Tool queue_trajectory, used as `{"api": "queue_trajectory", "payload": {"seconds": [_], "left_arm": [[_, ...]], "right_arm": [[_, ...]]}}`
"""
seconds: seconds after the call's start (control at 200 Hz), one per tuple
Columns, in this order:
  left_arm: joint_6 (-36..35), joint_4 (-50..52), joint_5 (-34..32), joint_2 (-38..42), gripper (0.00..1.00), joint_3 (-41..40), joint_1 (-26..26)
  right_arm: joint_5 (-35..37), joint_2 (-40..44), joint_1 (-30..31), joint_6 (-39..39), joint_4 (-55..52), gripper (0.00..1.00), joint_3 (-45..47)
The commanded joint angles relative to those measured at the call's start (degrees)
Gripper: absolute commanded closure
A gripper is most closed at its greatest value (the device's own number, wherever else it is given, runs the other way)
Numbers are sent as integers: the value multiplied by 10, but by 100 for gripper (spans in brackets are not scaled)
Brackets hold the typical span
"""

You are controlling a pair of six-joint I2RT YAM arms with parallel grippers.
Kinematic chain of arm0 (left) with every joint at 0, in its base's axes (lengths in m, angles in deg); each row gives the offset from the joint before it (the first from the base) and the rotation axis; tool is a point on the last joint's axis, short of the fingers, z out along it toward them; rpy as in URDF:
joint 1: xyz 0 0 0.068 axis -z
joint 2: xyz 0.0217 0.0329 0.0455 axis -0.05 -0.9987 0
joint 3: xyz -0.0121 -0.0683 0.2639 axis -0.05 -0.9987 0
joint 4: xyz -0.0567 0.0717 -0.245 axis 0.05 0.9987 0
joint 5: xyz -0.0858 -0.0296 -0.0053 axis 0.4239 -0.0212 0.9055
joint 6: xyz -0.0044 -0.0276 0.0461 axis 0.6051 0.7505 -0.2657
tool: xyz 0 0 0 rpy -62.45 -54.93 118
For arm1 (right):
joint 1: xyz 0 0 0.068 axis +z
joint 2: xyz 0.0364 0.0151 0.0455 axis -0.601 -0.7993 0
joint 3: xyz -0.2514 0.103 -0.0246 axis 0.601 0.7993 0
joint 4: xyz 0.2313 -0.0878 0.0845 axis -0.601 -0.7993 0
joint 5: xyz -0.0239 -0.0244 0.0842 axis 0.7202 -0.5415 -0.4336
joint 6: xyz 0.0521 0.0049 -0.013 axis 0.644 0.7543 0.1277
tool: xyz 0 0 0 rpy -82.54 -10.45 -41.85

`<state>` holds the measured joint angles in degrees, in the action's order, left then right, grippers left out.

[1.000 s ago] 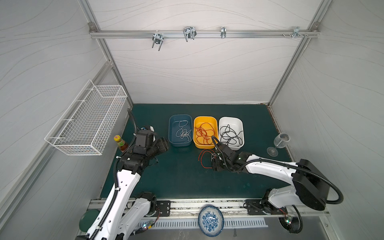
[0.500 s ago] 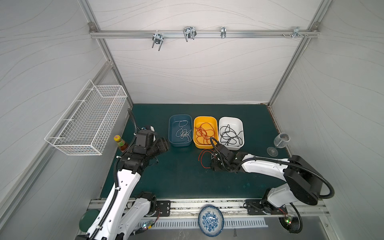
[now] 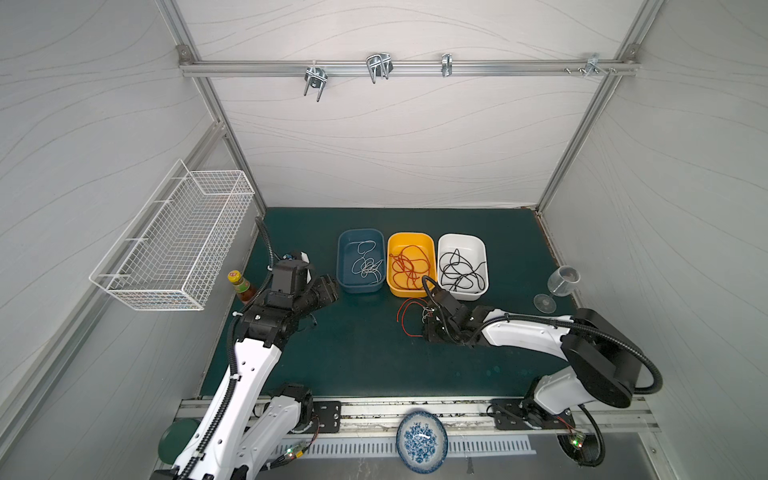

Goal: Untangle and sort cables by color
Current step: Pick up the cable from the center of the table.

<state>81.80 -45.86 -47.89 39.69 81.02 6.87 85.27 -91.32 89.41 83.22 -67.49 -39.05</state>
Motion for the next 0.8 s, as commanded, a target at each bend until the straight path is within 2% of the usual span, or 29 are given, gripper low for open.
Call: {"api": "queue_trajectory", "payload": {"seconds": [0.0, 0.22, 0.57, 0.795], "left_arm": [[5, -18, 0, 0, 33, 1, -3], [5, -18, 0, -2, 33, 1, -3], [5, -18, 0, -1, 33, 1, -3], [6, -18, 0, -2, 33, 1, -3]], "right_arm": [[-14, -9, -7, 14, 15, 56, 12], [-21, -18, -11, 10, 28, 70, 13], [-15, 5, -11, 4, 26, 85, 19], [-7, 34, -11, -5, 8, 90, 15]]}}
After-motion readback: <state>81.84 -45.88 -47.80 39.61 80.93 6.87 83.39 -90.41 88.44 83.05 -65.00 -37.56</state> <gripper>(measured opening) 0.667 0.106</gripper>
